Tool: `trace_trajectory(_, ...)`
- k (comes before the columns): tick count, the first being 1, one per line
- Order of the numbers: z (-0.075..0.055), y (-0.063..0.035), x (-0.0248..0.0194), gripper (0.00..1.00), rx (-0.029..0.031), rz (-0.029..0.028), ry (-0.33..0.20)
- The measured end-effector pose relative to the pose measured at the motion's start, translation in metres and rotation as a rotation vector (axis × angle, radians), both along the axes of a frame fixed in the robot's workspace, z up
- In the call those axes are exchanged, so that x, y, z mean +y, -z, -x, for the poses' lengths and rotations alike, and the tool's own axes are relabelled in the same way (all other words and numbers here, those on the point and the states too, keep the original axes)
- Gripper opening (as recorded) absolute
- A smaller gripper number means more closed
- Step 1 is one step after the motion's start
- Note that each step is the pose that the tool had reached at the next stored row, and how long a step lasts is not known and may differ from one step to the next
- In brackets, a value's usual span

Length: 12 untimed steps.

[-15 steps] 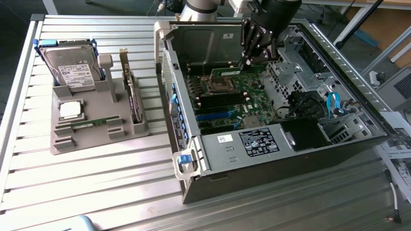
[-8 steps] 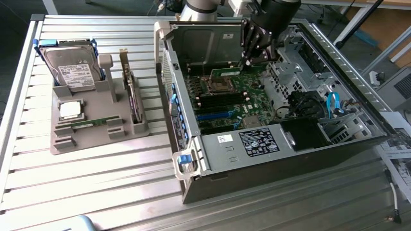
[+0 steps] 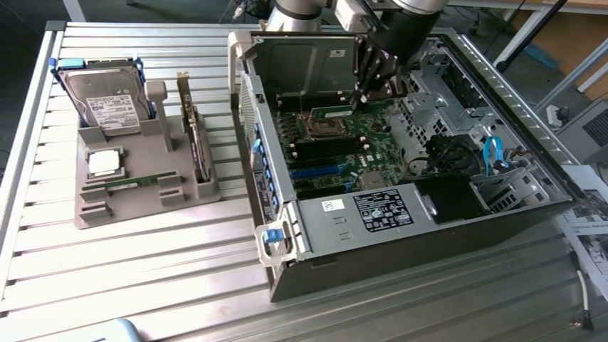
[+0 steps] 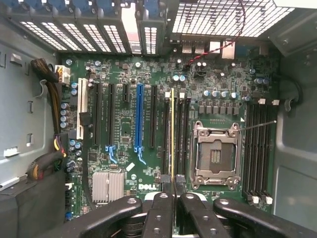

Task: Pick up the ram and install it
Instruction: 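Insert the ram into the slot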

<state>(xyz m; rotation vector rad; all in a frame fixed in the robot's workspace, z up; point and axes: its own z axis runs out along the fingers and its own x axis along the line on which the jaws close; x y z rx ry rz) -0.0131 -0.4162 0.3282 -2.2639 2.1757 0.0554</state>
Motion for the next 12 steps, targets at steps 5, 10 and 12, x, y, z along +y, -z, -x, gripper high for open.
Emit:
trace_trajectory(5, 0.0, 0.0072, 0.0001, 0.12, 0.0001, -0.0001, 0.0)
trace_trajectory(10, 0.0, 0.0132, 0.0002, 0.12, 0.0001, 0.0001, 0.0)
trace_trajectory(12, 0.0, 0.016, 0.0002, 0.12, 0.0001, 0.0, 0.0)
